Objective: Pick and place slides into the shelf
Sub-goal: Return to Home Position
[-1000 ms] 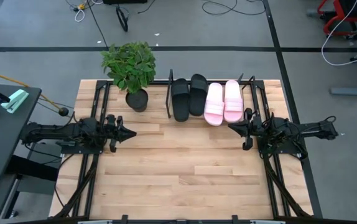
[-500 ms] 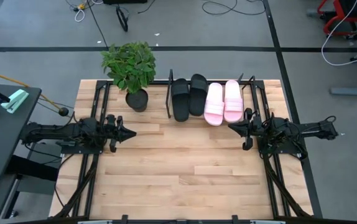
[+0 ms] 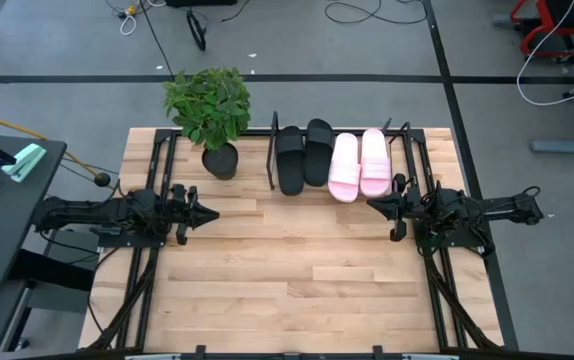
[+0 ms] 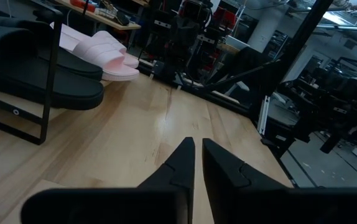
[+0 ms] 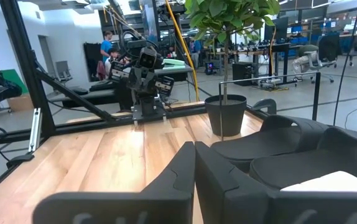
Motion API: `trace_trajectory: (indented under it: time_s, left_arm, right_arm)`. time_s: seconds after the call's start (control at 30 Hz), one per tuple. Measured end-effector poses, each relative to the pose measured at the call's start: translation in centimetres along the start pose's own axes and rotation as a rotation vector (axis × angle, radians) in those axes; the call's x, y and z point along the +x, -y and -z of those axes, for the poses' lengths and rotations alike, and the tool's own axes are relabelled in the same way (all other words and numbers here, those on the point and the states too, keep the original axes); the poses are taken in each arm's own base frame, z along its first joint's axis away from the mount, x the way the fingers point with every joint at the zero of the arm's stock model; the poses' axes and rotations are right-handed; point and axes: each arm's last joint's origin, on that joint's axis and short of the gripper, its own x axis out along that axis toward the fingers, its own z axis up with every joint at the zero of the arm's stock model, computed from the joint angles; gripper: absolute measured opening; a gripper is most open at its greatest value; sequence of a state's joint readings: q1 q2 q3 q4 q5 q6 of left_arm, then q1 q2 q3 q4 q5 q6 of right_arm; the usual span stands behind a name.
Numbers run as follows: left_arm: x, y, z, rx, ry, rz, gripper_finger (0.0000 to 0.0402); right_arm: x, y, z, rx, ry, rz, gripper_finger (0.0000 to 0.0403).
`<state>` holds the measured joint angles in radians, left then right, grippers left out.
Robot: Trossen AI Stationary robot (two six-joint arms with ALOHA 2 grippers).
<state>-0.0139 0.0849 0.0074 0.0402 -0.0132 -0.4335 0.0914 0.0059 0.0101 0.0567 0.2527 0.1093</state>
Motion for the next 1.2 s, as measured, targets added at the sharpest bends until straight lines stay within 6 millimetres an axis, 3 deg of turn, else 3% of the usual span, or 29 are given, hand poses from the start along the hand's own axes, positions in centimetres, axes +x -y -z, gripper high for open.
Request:
trace_trajectory:
  time_s: [1.2]
  left_arm:
    - [0.00, 0.00, 0.01, 0.000, 0.000, 0.000, 0.0036]
  right_arm:
    - [0.00, 0.00, 0.00, 0.000, 0.000, 0.000, 0.0014]
